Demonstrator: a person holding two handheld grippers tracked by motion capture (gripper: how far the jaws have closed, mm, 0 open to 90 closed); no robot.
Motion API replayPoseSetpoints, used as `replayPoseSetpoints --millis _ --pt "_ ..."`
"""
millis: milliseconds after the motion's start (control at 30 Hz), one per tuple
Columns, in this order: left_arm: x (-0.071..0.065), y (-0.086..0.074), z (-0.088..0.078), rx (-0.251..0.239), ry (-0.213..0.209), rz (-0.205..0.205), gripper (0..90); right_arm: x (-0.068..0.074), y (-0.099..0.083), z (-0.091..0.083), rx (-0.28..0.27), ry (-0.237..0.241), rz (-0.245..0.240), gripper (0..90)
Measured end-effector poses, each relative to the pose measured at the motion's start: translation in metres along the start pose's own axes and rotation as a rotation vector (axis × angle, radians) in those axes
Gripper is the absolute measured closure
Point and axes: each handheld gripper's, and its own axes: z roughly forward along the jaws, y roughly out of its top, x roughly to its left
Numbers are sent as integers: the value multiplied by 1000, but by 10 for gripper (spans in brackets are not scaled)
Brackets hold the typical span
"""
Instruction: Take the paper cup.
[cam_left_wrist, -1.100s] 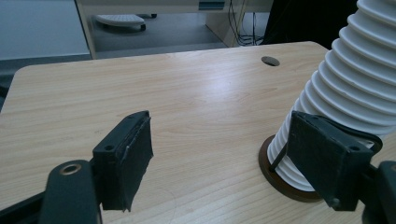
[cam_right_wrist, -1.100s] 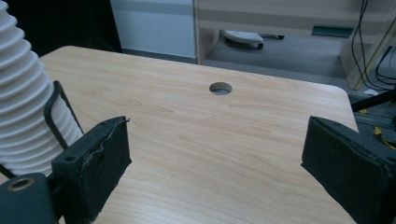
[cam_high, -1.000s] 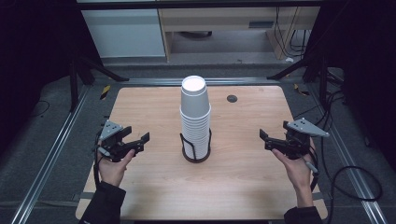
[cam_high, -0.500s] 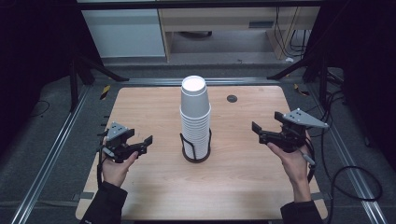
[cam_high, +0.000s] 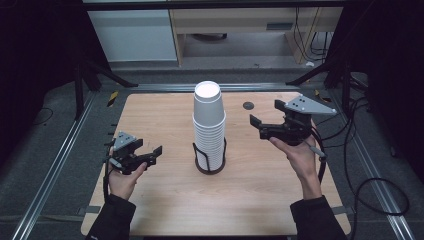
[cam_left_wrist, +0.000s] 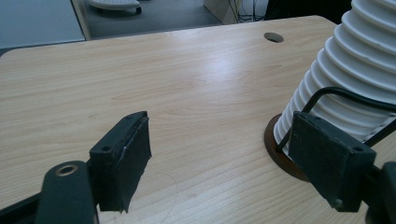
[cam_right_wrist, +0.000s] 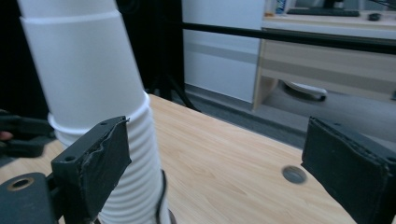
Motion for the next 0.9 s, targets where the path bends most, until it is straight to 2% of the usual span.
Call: replayPoseSetpoints --millis 33,67,100,200,267,400,467,733,900 --pt "-1 -1 2 5 -1 2 199 5 6 3 -15 39 9 78" --pt "-1 -1 2 5 -1 2 199 5 6 3 -15 39 9 78" --pt "-1 -2 3 10 -1 10 198 9 11 6 -24 60 10 78" --pt "-1 -3 5 14 0 11 197 13 14 9 -24 67 2 77" --pt "-1 -3 5 17 1 9 196 21 19 15 -19 86 -13 73" --pt "0 -3 5 15 3 7 194 27 22 19 -27 113 -8 71" --pt "-1 -4 5 15 3 9 193 34 24 24 -22 143 -11 68" --pt "-1 -5 6 22 -1 12 191 51 32 40 -17 199 -22 65" --pt "-2 -5 7 25 -7 15 190 62 35 54 2 204 -48 63"
